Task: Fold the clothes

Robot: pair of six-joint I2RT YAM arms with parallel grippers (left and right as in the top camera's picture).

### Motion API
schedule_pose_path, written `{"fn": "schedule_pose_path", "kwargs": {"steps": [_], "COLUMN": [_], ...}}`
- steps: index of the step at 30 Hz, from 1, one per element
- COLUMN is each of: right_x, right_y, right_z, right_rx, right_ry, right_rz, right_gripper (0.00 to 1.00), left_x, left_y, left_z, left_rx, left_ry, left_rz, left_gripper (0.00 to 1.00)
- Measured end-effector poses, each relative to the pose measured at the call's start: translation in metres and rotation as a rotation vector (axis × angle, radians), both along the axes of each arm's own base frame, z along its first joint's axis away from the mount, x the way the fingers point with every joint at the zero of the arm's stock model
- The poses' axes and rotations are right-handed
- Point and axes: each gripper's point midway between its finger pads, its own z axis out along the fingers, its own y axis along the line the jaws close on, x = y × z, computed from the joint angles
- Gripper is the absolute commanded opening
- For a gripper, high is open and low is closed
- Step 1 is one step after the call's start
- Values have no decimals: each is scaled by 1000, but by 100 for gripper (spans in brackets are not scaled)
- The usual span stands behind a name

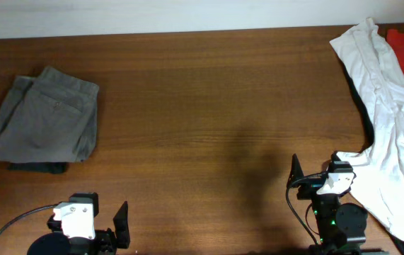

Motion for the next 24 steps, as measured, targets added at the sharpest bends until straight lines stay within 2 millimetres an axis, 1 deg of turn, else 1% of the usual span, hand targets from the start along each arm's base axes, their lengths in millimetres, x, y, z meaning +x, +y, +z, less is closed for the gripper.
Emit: {"fn": "schedule_pose_path", "kwargs": {"steps": [10,18,24], "right_x": [0,0,0], "right_y": [-3,2,4], "right_z": [0,1,0], "right_rx": [-12,-173,-196], "right_ry": [0,-6,-10], "right_rz": [-16,31,49], "right_gripper": [99,99,99], "left_x": [0,0,0], "left_y": [0,0,0], "left_z": [0,0,0], "left_rx": [0,0,0], "left_ry": [0,0,0], "left_rz": [0,0,0], "left_gripper": [99,99,99]}}
